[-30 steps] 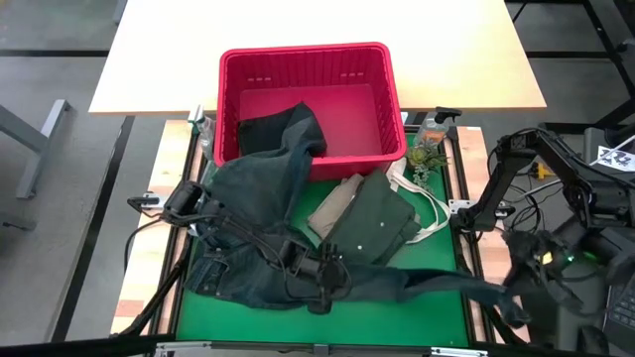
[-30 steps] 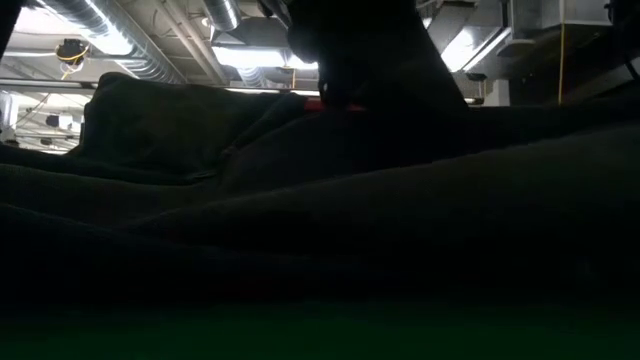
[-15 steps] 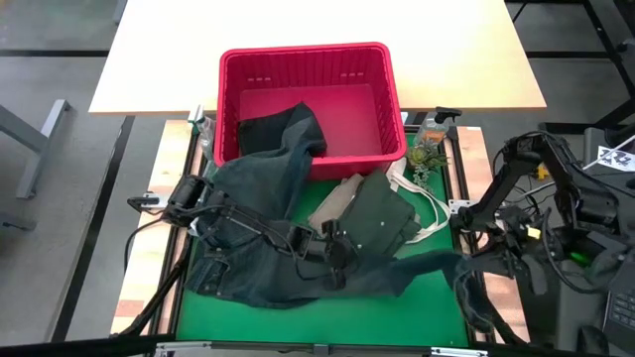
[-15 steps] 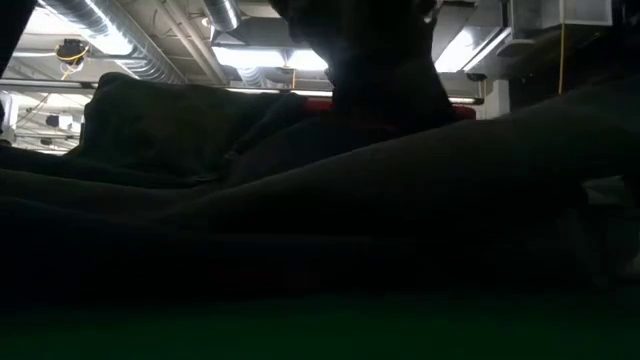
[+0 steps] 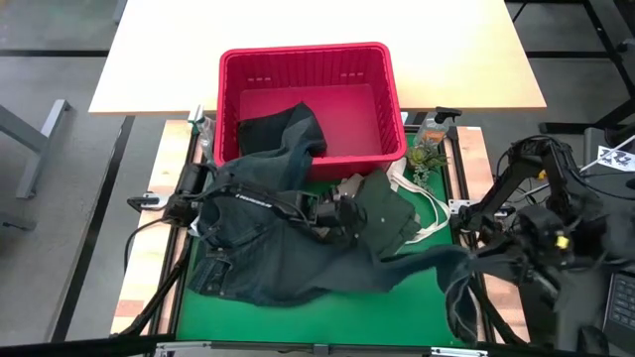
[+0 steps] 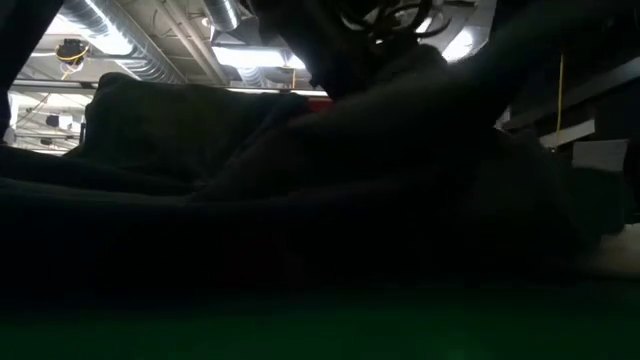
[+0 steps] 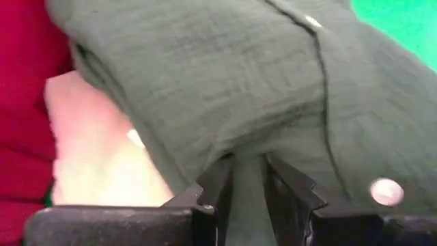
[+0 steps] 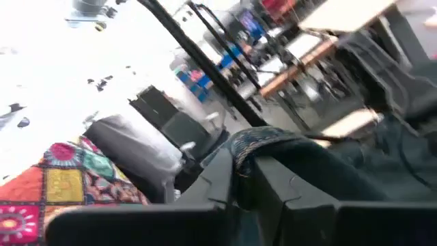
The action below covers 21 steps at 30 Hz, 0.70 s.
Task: Fold laundry
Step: Fold the dark blue pants
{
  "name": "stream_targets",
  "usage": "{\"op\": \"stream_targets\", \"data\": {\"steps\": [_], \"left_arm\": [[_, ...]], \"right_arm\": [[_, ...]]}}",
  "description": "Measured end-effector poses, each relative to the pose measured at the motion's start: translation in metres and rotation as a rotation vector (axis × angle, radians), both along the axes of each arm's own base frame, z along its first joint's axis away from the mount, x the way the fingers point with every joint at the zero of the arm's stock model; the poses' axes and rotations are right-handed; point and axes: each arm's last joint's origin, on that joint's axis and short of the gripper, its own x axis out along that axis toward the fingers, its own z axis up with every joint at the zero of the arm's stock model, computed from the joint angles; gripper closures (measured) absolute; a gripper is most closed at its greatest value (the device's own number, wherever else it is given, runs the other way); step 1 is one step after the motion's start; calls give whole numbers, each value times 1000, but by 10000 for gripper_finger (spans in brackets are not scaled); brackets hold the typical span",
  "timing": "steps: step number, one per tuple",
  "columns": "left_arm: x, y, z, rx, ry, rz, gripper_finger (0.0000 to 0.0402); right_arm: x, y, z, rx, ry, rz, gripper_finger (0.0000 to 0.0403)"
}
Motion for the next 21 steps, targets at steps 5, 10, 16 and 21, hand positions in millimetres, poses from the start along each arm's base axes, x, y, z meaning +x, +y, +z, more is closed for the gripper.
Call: {"op": "stream_targets", "data": {"steps": [5,10,16,21], "left_arm": [[2,1,17,18,-14,-24,337],[2,-6,68,73,-45,-89,361],[-10,-26,139,82,-77,-148,378],[-21,-56,192,64,-196,-217,384]], "right_arm": [[0,-1,5,-52,-31,-33,371],[0,-2,4,-78,-22,-93,371],[2,1,3,-73,-12,-149,371],[2,0,4,-62,-13,-160,370]]}}
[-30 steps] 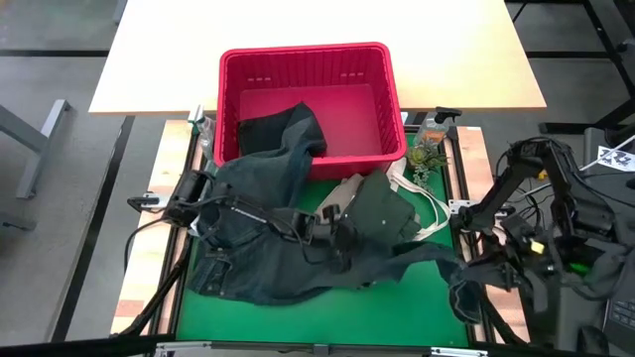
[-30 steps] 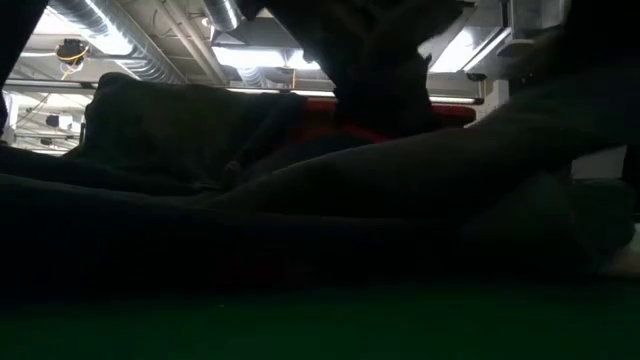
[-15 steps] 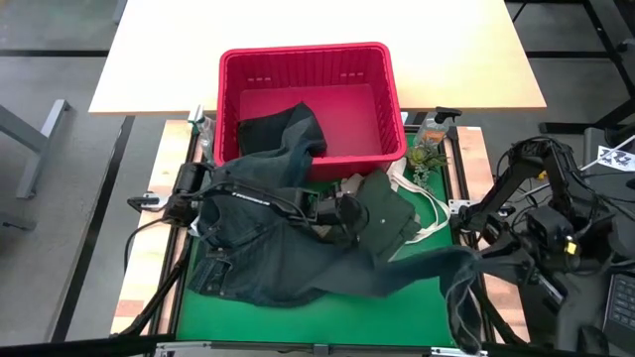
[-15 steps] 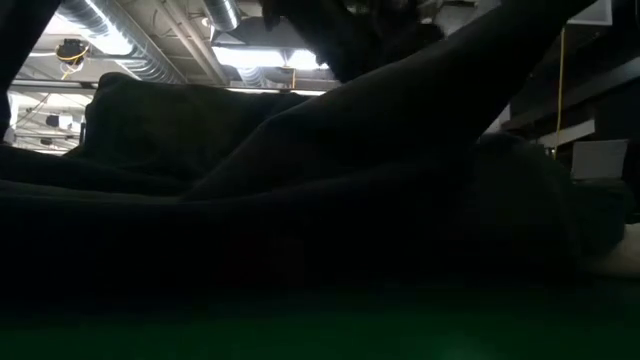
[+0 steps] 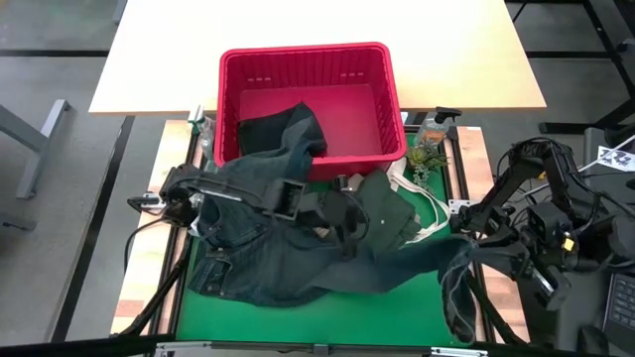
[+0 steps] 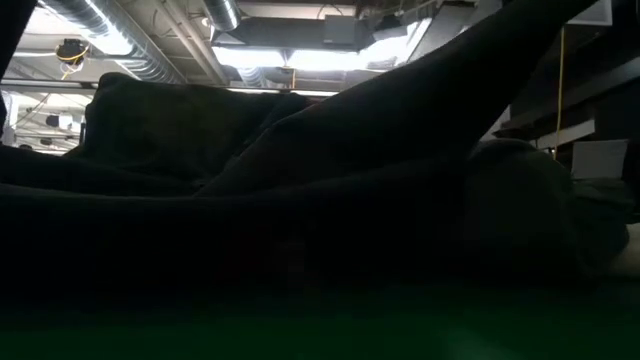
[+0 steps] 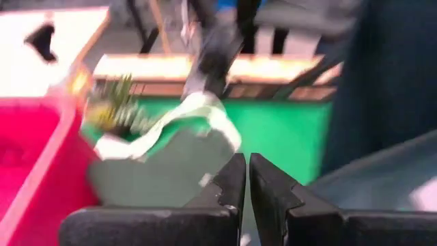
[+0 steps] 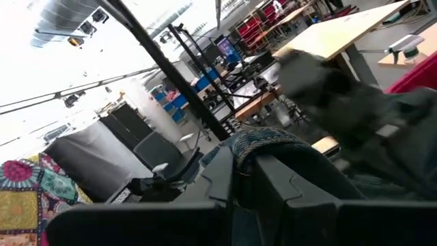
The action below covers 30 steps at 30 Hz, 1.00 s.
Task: Fold laundry
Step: Fold the dark blue pants
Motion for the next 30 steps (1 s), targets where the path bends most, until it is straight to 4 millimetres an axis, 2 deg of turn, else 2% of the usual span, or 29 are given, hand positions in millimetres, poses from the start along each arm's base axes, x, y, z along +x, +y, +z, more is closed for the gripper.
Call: {"op": "stream_targets", "data": {"steps": [4,10,14,22,30], "left_arm": [[-11,-32,27,-24,-92,-77,384],[-24,-80,40,18,-206,-225,369],[-30,-101,49,119,-305,-281,339],[-36,-120,68,321,-496,-349,261],[-38,-121,86,450,-669,-338,245]], "right_arm": [[0,-2,5,-15,-13,-46,370],[10,-14,19,-59,-71,-123,370],[23,-25,27,-52,-141,-150,370],[47,-46,32,-68,-253,-159,370],[53,-53,33,-77,-255,-196,370]]}}
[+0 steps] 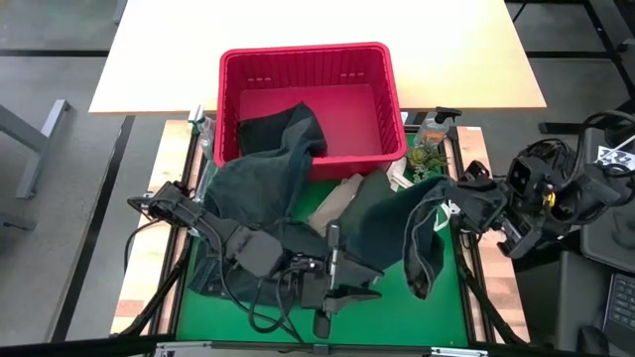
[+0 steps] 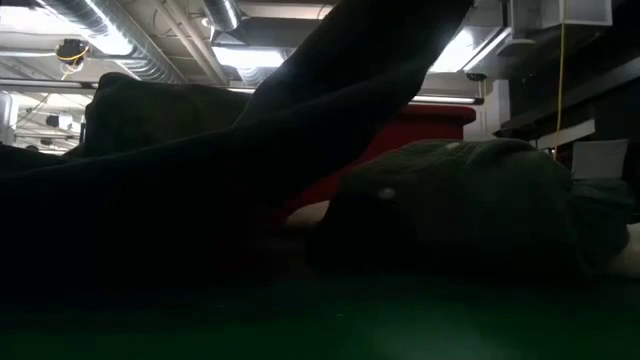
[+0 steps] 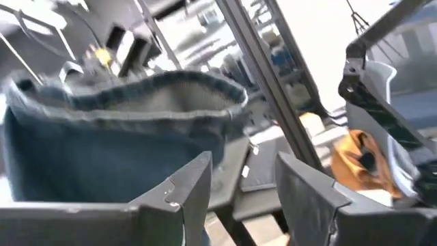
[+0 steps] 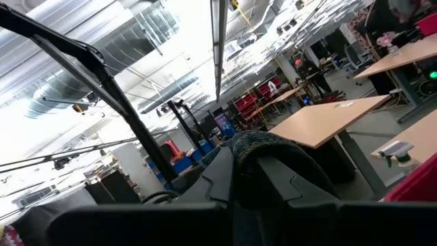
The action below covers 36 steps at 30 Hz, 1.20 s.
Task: Fold laundry
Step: Fold the dark blue pants
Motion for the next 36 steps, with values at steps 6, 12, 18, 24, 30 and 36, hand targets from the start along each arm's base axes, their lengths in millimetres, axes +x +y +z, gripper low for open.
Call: {"op": "stream_targets", "data": {"steps": [6,12,18,24,30,36], "left_arm": [[-2,0,8,58,-91,14,244],[6,-8,4,183,-191,-35,244],[17,-8,-8,237,-176,27,244],[21,-2,-8,253,-173,75,255],[25,5,-10,249,-149,93,268],[32,19,-15,216,-86,139,269]], "right_arm": [[0,0,0,-1,4,-6,370],[0,-2,-1,17,29,-56,370],[0,-2,-1,21,34,-67,370],[1,-3,-5,26,89,-139,370],[2,-4,-9,31,152,-228,370],[5,-1,-12,34,176,-265,370]]}}
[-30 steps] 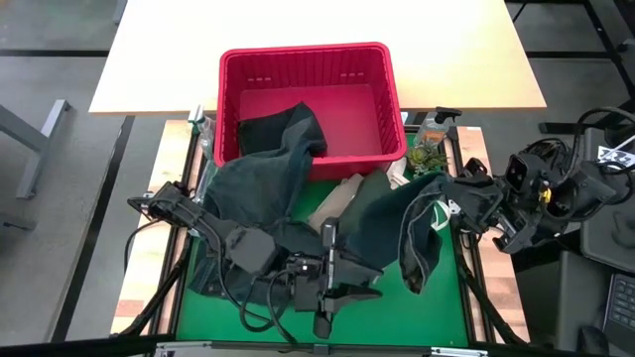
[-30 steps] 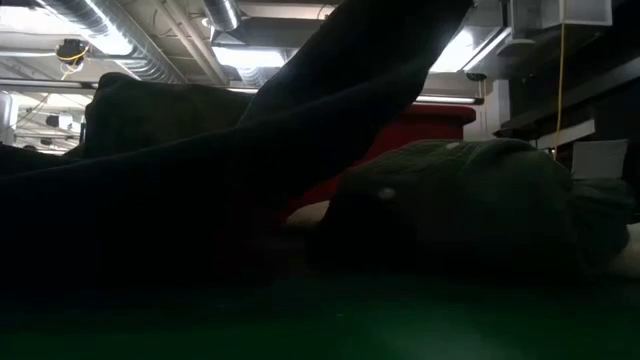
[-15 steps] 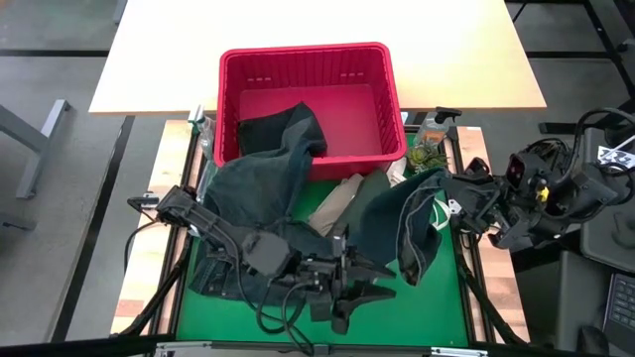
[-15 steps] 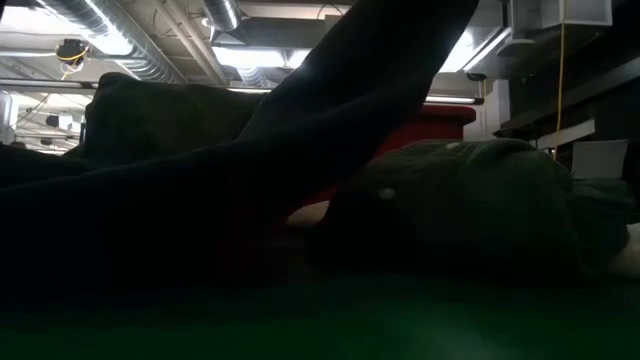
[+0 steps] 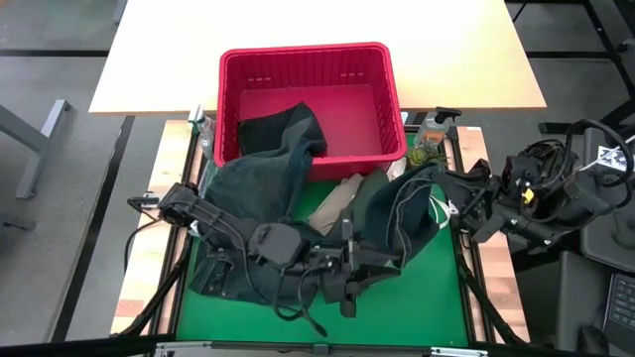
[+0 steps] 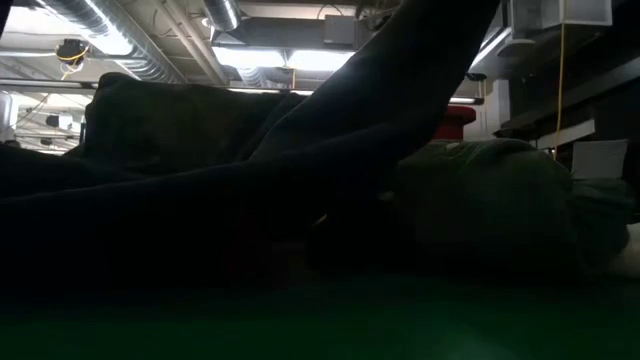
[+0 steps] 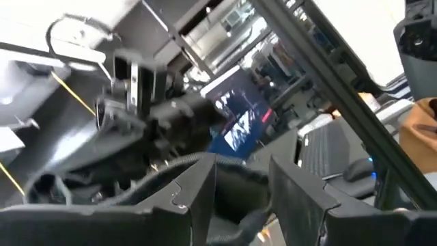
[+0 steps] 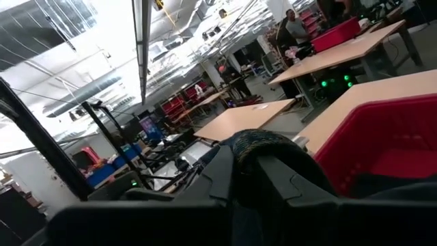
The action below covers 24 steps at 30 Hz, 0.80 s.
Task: Fold laundry
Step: Fold the dark blue pants
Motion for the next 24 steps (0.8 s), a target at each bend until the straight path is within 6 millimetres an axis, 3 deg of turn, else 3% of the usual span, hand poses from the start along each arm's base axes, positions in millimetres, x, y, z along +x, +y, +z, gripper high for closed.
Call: {"op": "stream_targets", "data": {"steps": [8,15,20,24], "left_arm": [[6,9,-11,-79,110,3,269],[3,3,-14,-93,140,58,269],[6,11,-15,-107,142,106,270],[9,18,-19,-204,174,118,304]], "right_arm": [[6,-1,-2,-11,14,-30,370],[6,-1,-2,-31,24,-32,370],[6,-1,-2,-31,24,-30,370],[9,2,-5,-47,39,-29,370]]}}
